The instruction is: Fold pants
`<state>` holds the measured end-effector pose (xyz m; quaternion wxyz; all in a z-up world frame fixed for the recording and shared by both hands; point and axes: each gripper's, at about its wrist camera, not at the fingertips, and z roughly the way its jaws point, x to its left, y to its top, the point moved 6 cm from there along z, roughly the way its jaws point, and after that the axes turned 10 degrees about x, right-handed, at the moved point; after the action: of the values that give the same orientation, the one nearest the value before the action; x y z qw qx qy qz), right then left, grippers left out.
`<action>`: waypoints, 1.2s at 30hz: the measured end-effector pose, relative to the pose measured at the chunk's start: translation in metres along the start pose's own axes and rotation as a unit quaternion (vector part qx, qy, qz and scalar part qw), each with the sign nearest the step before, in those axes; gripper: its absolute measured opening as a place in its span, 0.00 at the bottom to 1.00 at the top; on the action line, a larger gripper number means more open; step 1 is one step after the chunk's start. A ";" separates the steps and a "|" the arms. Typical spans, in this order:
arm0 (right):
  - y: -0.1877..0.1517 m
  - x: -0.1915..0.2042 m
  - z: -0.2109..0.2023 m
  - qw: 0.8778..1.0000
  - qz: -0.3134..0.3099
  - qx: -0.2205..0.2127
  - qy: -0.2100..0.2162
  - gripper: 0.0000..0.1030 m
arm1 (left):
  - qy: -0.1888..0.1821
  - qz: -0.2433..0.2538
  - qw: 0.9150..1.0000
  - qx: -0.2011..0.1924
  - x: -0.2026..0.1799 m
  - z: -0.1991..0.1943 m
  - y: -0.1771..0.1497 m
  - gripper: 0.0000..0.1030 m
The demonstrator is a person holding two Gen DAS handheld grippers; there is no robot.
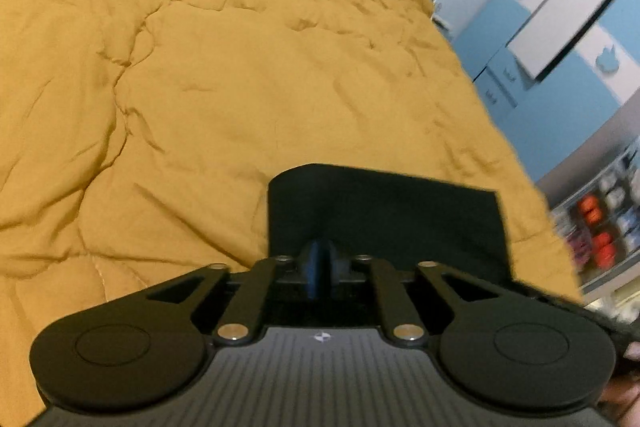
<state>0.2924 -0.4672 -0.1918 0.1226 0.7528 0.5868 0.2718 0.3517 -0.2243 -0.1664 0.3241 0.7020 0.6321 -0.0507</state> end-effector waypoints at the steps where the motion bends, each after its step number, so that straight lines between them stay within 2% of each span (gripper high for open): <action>1: 0.000 -0.005 -0.005 1.000 0.015 0.002 0.013 0.61 | -0.010 -0.008 1.000 -0.004 0.000 -0.006 0.001 0.49; 3: -0.002 -0.015 -0.013 0.997 0.043 0.015 0.060 0.71 | -0.017 -0.017 1.000 -0.019 0.001 -0.020 0.001 0.73; 4: -0.004 -0.020 -0.014 0.995 0.054 0.025 0.079 0.73 | -0.019 -0.021 0.999 -0.021 0.002 -0.024 0.001 0.75; 6: -0.009 -0.031 -0.014 0.988 0.084 0.048 0.117 0.73 | -0.047 -0.038 0.998 -0.002 0.007 -0.027 -0.003 0.77; 9: -0.018 -0.045 -0.010 0.973 0.132 0.072 0.174 0.73 | -0.099 -0.089 0.990 0.040 0.021 -0.016 -0.008 0.79; 10: -0.021 -0.048 -0.007 0.969 0.144 0.075 0.186 0.73 | -0.104 -0.099 0.988 0.053 0.027 -0.010 -0.010 0.79; 12: -0.023 -0.051 -0.001 0.964 0.161 0.078 0.195 0.73 | -0.092 -0.116 0.986 0.071 0.038 0.004 -0.012 0.79; 16: -0.026 -0.053 0.011 0.955 0.180 0.083 0.220 0.73 | -0.123 -0.142 0.979 0.075 0.047 0.018 -0.013 0.80; 18: -0.023 -0.049 0.017 0.955 0.178 0.086 0.222 0.73 | -0.141 -0.156 0.975 0.077 0.048 0.024 -0.011 0.80; 21: -0.017 -0.046 0.026 0.955 0.173 0.090 0.223 0.71 | -0.148 -0.174 0.971 0.076 0.051 0.035 -0.009 0.80; 23: -0.013 -0.044 0.034 0.954 0.176 0.090 0.226 0.68 | -0.152 -0.180 0.969 0.073 0.052 0.042 -0.007 0.78; 26: -0.010 -0.043 0.043 0.950 0.193 0.086 0.232 0.61 | -0.149 -0.176 0.971 0.067 0.051 0.045 -0.006 0.69; 29: -0.011 -0.042 0.050 0.942 0.210 0.081 0.248 0.45 | -0.147 -0.179 0.971 0.063 0.049 0.046 -0.007 0.63; 30: -0.013 -0.041 0.053 0.937 0.221 0.084 0.256 0.40 | -0.146 -0.180 0.971 0.061 0.047 0.045 -0.008 0.57; 31: -0.013 -0.040 0.053 0.936 0.223 0.082 0.258 0.38 | -0.146 -0.178 0.971 0.060 0.045 0.045 -0.008 0.43; 33: -0.012 -0.036 0.051 0.941 0.215 0.077 0.248 0.35 | -0.145 -0.175 0.972 0.060 0.040 0.043 -0.010 0.38; 36: -0.010 -0.035 0.044 0.944 0.213 0.072 0.242 0.26 | -0.124 -0.156 0.979 0.050 0.034 0.037 -0.008 0.28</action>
<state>0.3031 -0.4913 -0.2425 -0.1385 0.7784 0.4429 0.4228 0.3632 -0.2142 -0.2151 0.3527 0.5982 0.6854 -0.2188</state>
